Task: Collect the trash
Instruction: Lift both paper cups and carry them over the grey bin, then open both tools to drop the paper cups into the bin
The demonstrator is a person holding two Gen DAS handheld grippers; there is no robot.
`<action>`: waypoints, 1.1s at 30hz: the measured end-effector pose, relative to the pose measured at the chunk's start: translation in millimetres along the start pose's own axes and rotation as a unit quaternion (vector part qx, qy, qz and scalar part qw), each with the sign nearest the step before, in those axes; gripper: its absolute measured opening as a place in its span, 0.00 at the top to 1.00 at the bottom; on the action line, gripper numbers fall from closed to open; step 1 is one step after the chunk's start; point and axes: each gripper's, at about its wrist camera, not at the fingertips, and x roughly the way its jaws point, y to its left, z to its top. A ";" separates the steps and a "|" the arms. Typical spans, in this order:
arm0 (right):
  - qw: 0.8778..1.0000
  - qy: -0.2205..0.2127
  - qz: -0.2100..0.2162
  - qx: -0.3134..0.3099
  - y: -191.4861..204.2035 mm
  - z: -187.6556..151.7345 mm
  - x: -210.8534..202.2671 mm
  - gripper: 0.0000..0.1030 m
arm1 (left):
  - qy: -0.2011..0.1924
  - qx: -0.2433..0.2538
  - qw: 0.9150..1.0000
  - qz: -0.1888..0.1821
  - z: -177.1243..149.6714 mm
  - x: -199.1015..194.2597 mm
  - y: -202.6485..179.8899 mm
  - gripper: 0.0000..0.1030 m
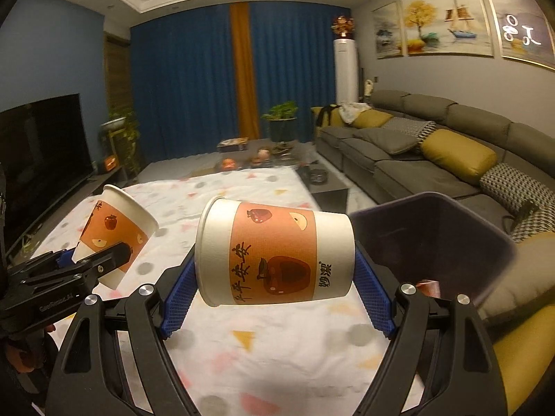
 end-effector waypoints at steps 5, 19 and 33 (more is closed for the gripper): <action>1.000 -0.005 -0.026 0.017 -36.2 -1.0 -4.0 0.23 | 0.002 0.016 1.000 -0.023 4.5 14.3 -37.7 0.43; 0.987 -0.025 -0.129 0.090 -151.9 -2.2 -11.6 0.23 | 0.008 0.056 0.994 -0.093 16.3 76.1 -144.5 0.43; 0.981 -0.014 -0.136 0.137 -204.4 3.8 14.2 0.23 | 0.045 0.078 0.988 -0.125 16.0 153.6 -203.5 0.43</action>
